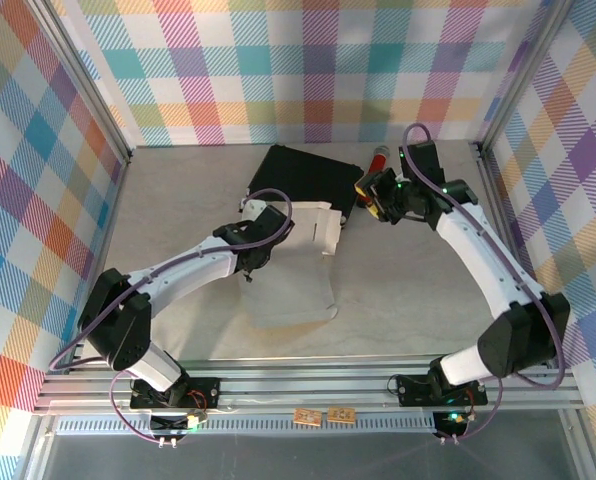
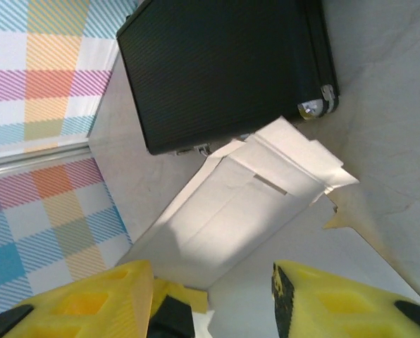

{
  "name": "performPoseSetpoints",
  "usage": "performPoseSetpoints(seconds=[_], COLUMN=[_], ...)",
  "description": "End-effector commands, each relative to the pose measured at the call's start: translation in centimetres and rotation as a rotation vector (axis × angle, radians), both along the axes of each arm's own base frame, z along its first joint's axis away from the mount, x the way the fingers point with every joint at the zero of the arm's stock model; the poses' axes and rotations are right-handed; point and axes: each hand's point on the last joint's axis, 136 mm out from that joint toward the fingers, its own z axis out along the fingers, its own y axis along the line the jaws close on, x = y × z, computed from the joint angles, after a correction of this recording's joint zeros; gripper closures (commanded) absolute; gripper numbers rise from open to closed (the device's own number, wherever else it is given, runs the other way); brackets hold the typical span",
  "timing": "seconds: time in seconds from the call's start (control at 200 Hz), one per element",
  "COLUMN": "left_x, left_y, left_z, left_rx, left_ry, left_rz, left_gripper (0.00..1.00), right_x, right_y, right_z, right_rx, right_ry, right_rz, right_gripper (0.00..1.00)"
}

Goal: Fold the paper box

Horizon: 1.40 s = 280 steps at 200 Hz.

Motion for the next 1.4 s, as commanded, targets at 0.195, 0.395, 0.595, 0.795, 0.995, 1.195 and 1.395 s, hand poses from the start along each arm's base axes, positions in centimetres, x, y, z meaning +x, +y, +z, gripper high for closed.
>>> performPoseSetpoints(seconds=[0.195,0.395,0.595,0.795,0.995,1.195,1.395], left_x=[1.1,1.5,1.6,1.7,1.9,1.9,1.8], left_y=[1.1,0.9,0.9,0.8,0.6,0.6,0.7], left_z=[1.9,1.4,1.3,1.2,1.0,1.0,1.0], left_rx=[0.038,0.045,0.051,0.051,0.052,0.048,0.043], left_ry=[-0.137,-0.142,-0.145,-0.147,-0.142,-0.144,-0.146], left_rz=[0.031,0.034,0.031,0.031,0.031,0.034,0.041], left_gripper=[1.0,1.0,1.0,1.0,1.0,1.0,1.0], right_x=[4.3,6.9,7.2,7.0,6.8,6.2,5.8], right_y=[4.1,6.0,7.8,9.8,11.1,11.4,11.5], right_z=[-4.2,-5.5,-7.0,-7.1,-6.6,-7.8,-8.7], right_rx=[0.258,0.351,0.388,0.409,0.419,0.41,0.394], right_ry=[0.195,0.225,0.289,0.29,0.269,0.278,0.273], right_rz=[-0.118,-0.15,-0.146,-0.108,-0.076,-0.059,-0.035], right_gripper=[0.54,0.48,0.47,0.47,0.49,0.52,0.57])
